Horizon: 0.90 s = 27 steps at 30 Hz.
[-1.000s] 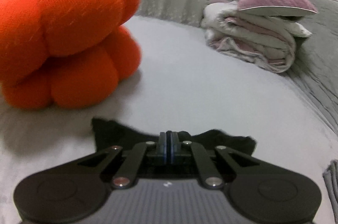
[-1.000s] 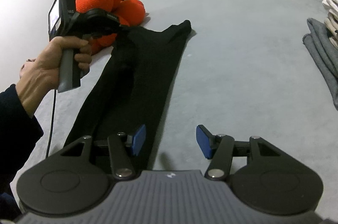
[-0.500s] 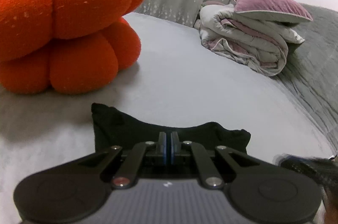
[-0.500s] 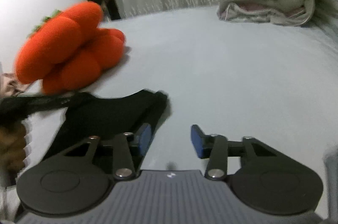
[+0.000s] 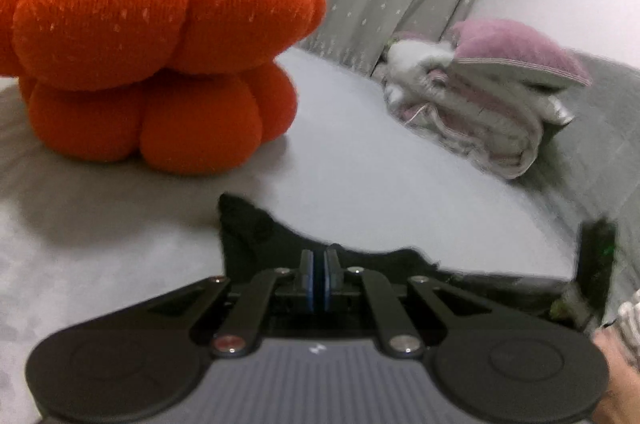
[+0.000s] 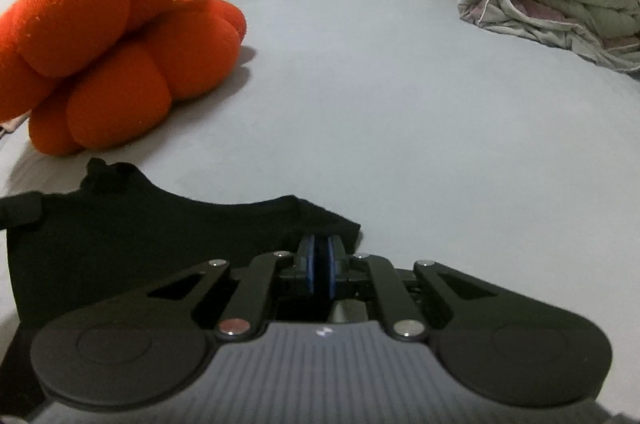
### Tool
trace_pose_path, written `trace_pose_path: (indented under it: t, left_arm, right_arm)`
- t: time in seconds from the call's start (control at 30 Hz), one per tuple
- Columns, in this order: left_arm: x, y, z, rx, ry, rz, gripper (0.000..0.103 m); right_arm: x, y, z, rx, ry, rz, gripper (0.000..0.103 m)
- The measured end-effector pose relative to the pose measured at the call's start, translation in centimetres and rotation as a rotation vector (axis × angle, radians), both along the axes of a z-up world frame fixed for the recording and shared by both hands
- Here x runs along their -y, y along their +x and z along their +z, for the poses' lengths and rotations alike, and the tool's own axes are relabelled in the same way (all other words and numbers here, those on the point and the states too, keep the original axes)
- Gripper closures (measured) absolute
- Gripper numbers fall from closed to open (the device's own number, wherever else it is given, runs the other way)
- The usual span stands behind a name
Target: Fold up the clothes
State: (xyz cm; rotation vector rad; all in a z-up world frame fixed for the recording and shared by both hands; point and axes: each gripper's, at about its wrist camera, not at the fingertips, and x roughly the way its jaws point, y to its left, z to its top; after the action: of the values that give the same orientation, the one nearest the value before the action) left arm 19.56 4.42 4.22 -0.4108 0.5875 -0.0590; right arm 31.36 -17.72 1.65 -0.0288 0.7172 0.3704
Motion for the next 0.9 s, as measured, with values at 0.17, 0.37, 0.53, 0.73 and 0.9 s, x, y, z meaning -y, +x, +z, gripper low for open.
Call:
trace_pose_path:
  t: [0.17,0.37,0.53,0.73,0.9]
  left_arm:
    - [-0.4,1.5,-0.1,-0.009,-0.027,0.021,0.099]
    - [0.4,2.2,-1.4,-0.077,0.017,0.023,0.099]
    - [-0.4,2.1,-1.5,-0.068,0.004,0.004,0.092]
    - [-0.9,1.6,0.2,-0.076,0.026,-0.035,0.045]
    - [-2.1,-1.4,3.4,-0.063,0.026,-0.017,0.041]
  right_arm:
    - [2.4,-1.3,1.3,0.017,0.174,-0.053,0.089]
    - [1.0,-1.0,-0.9,-0.025,0.053,-0.003,0.094]
    - [2.2,-1.9,0.5,-0.004,0.089,-0.065,0.09]
    - [5.0,-10.1,4.6,0.002,0.206,-0.03,0.082]
    - [6.3,-22.0,8.1,-0.043,0.221,0.06,0.08]
